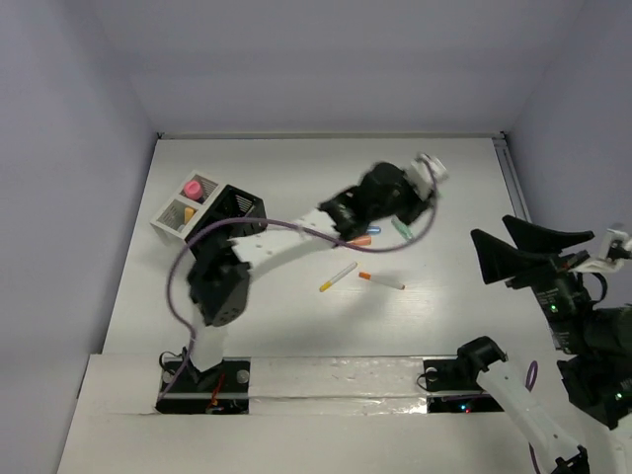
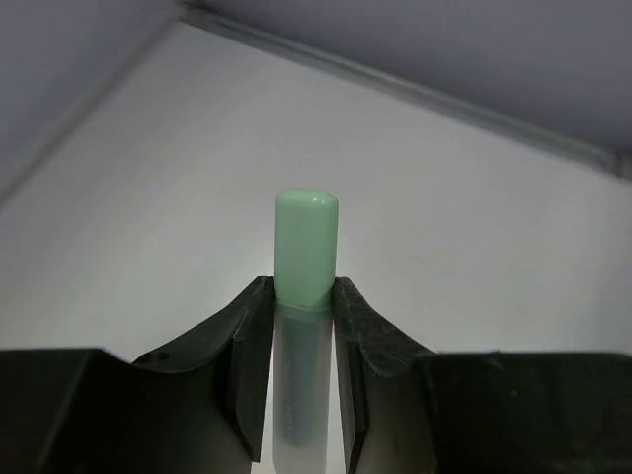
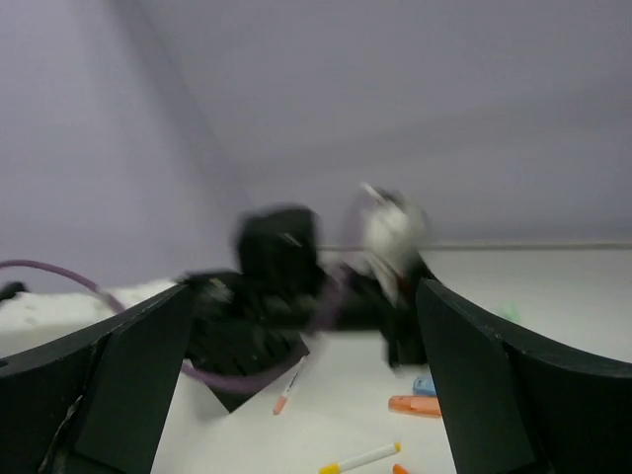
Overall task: Sort the stationery into containers
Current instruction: Pick up the pen from the center of the board, then place the pen in the storage box.
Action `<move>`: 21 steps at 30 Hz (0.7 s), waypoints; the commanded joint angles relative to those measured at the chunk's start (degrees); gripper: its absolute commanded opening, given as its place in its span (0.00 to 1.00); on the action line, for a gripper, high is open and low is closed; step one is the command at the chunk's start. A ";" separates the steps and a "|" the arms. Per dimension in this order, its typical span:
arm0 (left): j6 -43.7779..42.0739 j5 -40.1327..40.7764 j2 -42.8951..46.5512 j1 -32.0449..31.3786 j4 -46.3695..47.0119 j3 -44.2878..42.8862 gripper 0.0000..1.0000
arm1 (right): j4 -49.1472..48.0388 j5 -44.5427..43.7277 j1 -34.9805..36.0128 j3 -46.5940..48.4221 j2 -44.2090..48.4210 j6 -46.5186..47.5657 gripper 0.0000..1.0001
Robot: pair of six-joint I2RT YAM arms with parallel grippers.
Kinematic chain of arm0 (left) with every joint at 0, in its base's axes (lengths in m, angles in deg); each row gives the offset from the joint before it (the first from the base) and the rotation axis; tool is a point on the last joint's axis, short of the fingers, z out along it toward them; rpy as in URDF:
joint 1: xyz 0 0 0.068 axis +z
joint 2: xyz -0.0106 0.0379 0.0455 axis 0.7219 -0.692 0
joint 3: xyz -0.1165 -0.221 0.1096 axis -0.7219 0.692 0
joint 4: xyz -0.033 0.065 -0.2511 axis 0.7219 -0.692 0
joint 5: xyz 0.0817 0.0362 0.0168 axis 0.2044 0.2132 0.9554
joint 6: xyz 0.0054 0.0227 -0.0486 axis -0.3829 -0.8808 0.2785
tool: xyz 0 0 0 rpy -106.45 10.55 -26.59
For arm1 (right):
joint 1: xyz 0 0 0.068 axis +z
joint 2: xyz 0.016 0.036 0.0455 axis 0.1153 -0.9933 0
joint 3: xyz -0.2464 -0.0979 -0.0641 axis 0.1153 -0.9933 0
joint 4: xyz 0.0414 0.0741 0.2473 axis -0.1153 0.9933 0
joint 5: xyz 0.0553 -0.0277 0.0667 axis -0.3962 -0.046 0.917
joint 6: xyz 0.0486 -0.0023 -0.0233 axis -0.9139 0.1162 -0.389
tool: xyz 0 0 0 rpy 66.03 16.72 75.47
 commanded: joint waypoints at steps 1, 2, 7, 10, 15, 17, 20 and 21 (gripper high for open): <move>13.85 4.29 17.62 8.82 14.95 8.77 0.00 | -5.20 1.20 0.31 -7.23 -1.03 -2.36 1.00; 15.19 6.14 20.79 10.42 16.11 14.37 0.00 | -5.37 2.53 0.31 -9.34 -2.08 -3.33 1.00; 21.61 21.25 39.34 19.12 17.27 27.94 0.00 | -12.47 9.13 0.31 -23.48 -3.49 -8.34 1.00; 29.08 26.08 49.62 27.64 14.90 36.29 0.00 | -14.86 9.93 0.31 -27.36 -3.58 -7.82 1.00; 34.10 33.13 60.62 40.65 9.63 46.41 0.00 | -19.43 12.20 0.31 -33.70 -2.88 -9.39 1.00; 34.89 34.54 61.33 45.75 5.68 47.03 0.00 | -22.50 13.87 0.31 -37.29 -2.09 -11.24 1.00; 34.72 37.95 62.13 49.89 2.15 46.59 0.00 | -23.40 14.49 0.31 -39.24 -2.70 -11.25 1.00; 34.46 38.32 62.13 50.86 1.62 46.42 0.00 | -23.05 14.50 0.31 -39.51 -2.96 -10.99 1.00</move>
